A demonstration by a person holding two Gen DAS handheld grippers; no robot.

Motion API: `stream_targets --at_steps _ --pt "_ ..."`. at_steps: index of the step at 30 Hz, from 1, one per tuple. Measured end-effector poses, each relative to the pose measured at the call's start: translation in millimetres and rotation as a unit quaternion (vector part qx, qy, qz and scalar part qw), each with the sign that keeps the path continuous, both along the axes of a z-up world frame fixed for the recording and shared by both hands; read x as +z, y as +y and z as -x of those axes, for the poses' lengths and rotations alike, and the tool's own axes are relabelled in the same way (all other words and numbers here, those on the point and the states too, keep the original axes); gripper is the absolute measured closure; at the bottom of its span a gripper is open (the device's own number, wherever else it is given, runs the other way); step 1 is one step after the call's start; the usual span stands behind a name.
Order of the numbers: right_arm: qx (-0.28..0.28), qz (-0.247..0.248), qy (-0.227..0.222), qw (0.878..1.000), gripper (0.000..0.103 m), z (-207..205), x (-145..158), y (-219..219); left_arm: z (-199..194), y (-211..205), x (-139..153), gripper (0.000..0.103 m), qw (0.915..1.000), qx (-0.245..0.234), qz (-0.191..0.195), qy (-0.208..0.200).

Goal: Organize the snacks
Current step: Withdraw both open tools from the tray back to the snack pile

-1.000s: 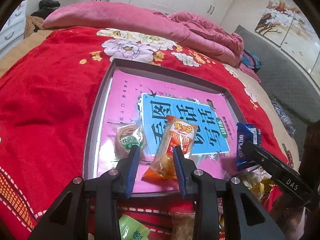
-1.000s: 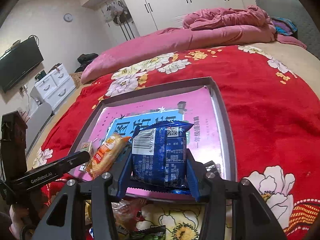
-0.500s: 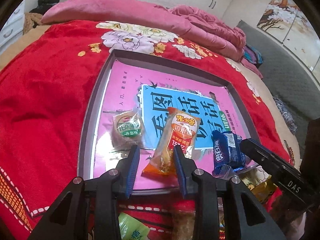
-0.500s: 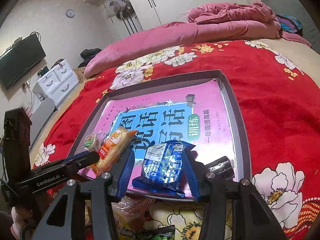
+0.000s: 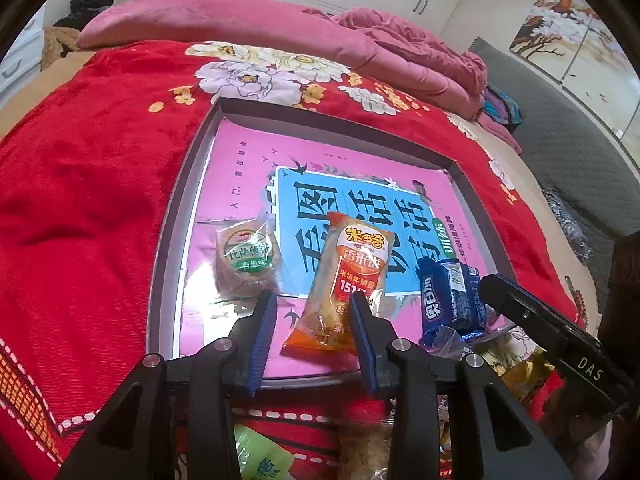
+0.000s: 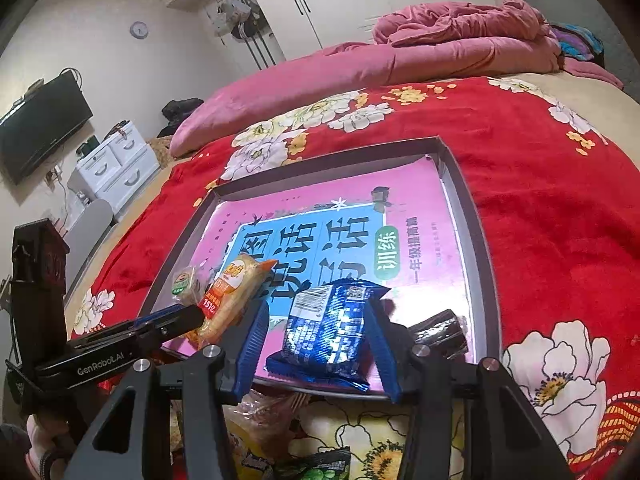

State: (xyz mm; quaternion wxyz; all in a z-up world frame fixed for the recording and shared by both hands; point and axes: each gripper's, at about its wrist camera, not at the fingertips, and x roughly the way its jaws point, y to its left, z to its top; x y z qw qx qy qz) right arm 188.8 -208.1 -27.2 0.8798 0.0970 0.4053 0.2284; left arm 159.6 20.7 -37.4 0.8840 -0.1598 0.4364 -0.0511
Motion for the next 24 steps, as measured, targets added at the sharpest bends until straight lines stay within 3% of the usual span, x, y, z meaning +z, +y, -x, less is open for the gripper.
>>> stream_targets --at_steps 9,24 --pt "-0.008 0.005 -0.004 1.000 0.053 0.9 1.9 -3.0 1.0 -2.0 0.9 0.056 1.0000 -0.004 -0.001 -0.001" --pt "-0.022 0.003 -0.015 1.000 0.041 3.4 7.2 -8.9 3.9 -0.7 6.4 0.044 1.0000 -0.002 0.003 -0.008"
